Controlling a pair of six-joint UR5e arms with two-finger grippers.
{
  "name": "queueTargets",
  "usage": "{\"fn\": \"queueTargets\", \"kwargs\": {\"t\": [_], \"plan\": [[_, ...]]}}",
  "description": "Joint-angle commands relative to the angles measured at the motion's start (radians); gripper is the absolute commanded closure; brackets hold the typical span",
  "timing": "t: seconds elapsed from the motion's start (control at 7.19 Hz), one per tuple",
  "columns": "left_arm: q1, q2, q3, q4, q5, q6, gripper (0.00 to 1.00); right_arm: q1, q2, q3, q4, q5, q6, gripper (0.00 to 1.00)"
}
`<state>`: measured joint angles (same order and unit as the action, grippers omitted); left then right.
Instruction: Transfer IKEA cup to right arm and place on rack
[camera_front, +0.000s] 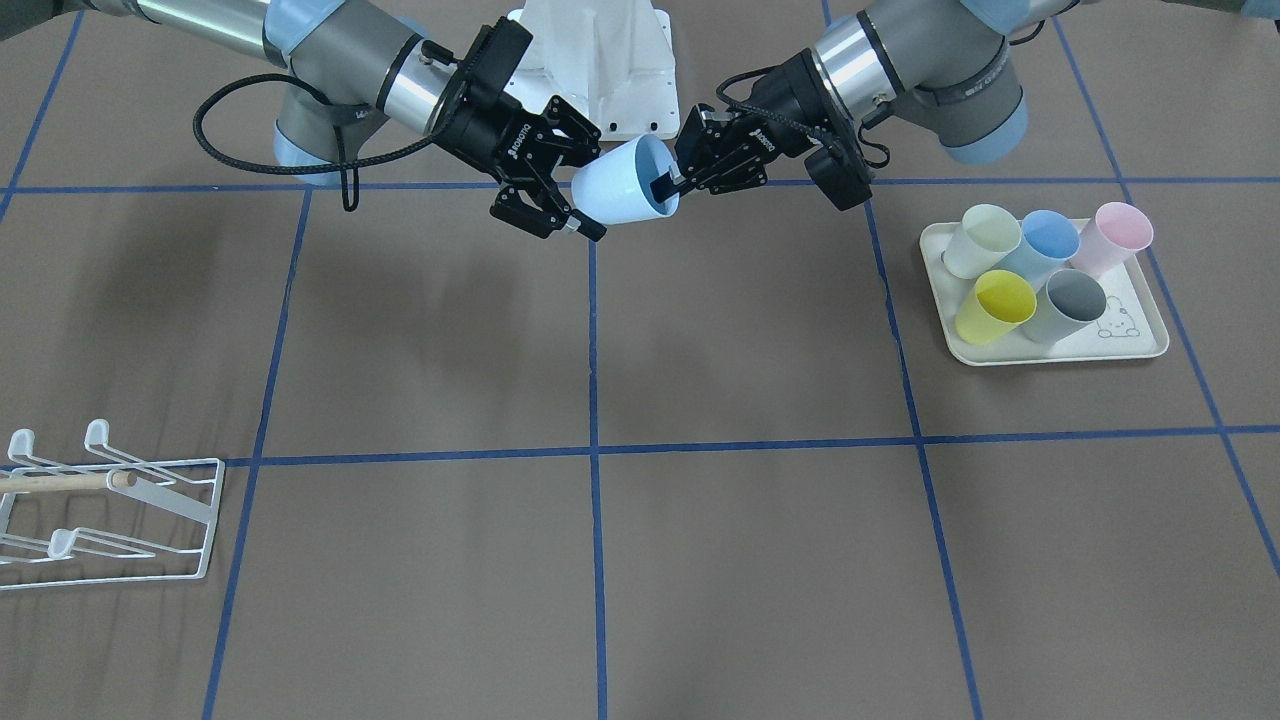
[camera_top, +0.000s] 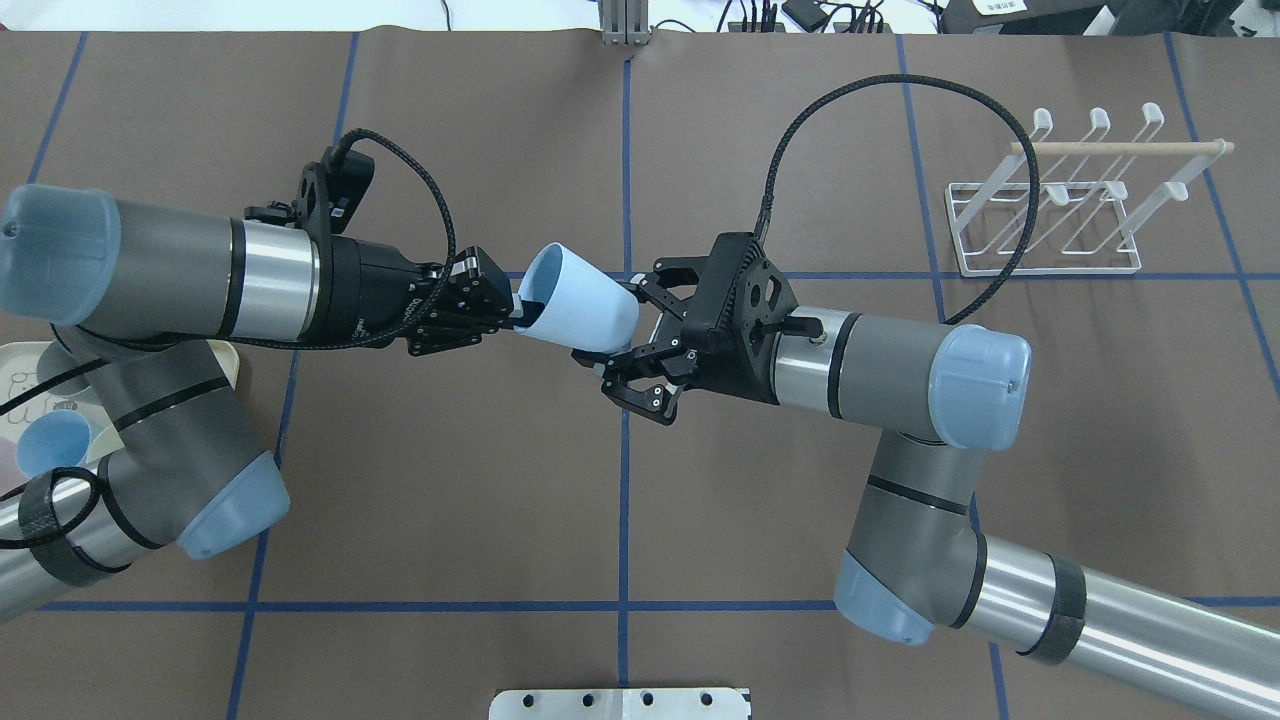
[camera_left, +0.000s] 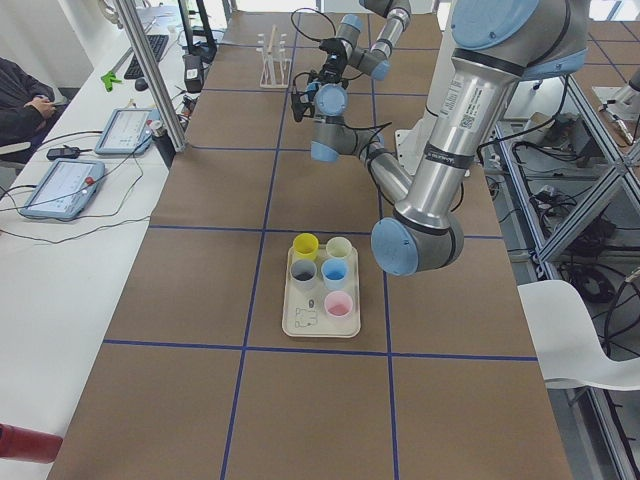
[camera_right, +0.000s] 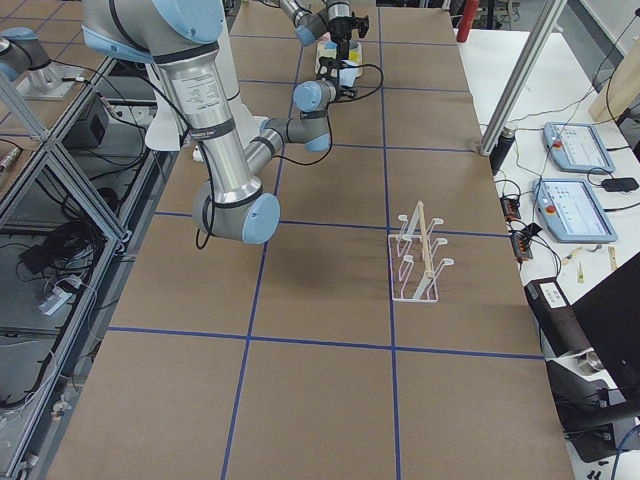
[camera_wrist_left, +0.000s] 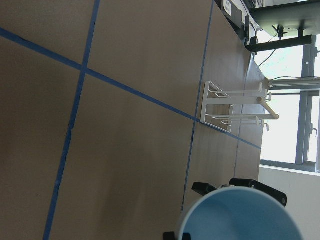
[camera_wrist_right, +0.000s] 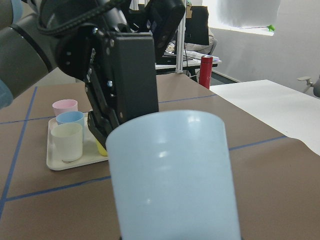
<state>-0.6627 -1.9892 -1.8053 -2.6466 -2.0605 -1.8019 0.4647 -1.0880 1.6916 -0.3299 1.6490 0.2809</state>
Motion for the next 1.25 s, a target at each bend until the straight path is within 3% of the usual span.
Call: {"fn": "queueTargets", "kwargs": {"t": [0.0, 0.7, 0.83, 0.97, 1.11], "plan": [[-0.001, -0.006, -0.006, 0.000, -0.003, 0.035, 0.01, 0.000, -0.003, 0.000, 0.000, 0.000, 0.003, 0.47], [-0.085, 0.035, 0.006, 0.017, -0.018, 0.119, 0.00, 0.003, -0.010, 0.010, 0.000, 0.000, 0.009, 0.49], [-0.136, 0.085, 0.004, 0.026, -0.073, 0.222, 0.00, 0.006, -0.012, 0.014, -0.003, 0.002, 0.052, 0.57], [-0.206, 0.137, 0.000, 0.027, -0.140, 0.302, 0.00, 0.023, -0.013, 0.010, -0.038, 0.000, 0.084, 0.66], [-0.243, 0.197, -0.006, 0.027, -0.151, 0.402, 0.00, 0.078, -0.010, 0.016, -0.243, 0.008, 0.095, 0.74]]}}
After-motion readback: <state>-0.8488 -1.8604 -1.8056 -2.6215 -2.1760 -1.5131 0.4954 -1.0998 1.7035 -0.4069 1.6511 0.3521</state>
